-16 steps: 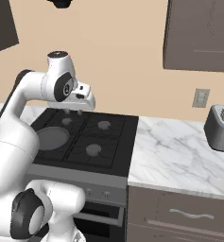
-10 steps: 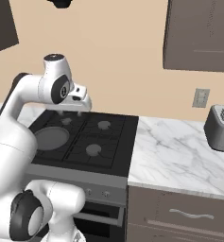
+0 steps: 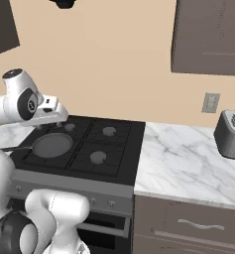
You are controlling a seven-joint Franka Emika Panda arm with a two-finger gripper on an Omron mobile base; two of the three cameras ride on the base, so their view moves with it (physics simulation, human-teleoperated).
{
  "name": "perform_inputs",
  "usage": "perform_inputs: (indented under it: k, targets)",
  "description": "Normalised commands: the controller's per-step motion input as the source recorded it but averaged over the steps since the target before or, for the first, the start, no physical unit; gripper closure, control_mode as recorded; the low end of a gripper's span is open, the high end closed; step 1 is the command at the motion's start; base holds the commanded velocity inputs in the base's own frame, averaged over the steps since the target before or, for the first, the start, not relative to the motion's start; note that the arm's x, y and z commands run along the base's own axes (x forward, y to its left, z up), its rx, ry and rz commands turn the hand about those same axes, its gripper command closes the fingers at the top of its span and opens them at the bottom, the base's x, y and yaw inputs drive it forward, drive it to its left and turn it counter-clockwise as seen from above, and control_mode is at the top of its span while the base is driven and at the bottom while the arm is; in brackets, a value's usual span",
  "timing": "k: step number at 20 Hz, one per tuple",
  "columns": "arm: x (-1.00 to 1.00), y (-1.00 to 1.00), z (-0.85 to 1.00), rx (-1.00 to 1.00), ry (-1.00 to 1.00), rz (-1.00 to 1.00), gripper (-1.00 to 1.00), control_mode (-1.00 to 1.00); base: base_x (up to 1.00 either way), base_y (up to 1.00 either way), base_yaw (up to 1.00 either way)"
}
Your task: Turn on the front left burner of the stove.
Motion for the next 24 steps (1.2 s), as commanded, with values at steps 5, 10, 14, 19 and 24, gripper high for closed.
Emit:
perform_inputs:
  k: [5,10,14,19,24]
  targets:
    - [-0.03,0.83,-0.2,-0.08,-0.11,0.04,-1.0,-1.0,0.0,0.0,0.0]
    - [-0.12,0.69,-0.32,-0.07,-0.21,0.0,-1.0,-1.0,0.0,0.0,0.0]
    - [-0.42,0.56,-0.25,-0.15,-0.02,0.09,-1.0,-1.0,0.0,0.0,0.0]
    - [-0.12,0.65,-0.47,-0.11,-0.04,0.07,-1.0,-1.0,0.0,0.0,0.0]
    - [-0.02,0.51,-0.55,0.0,-0.27,0.02,-1.0,-1.0,0.0,0.0,0.0]
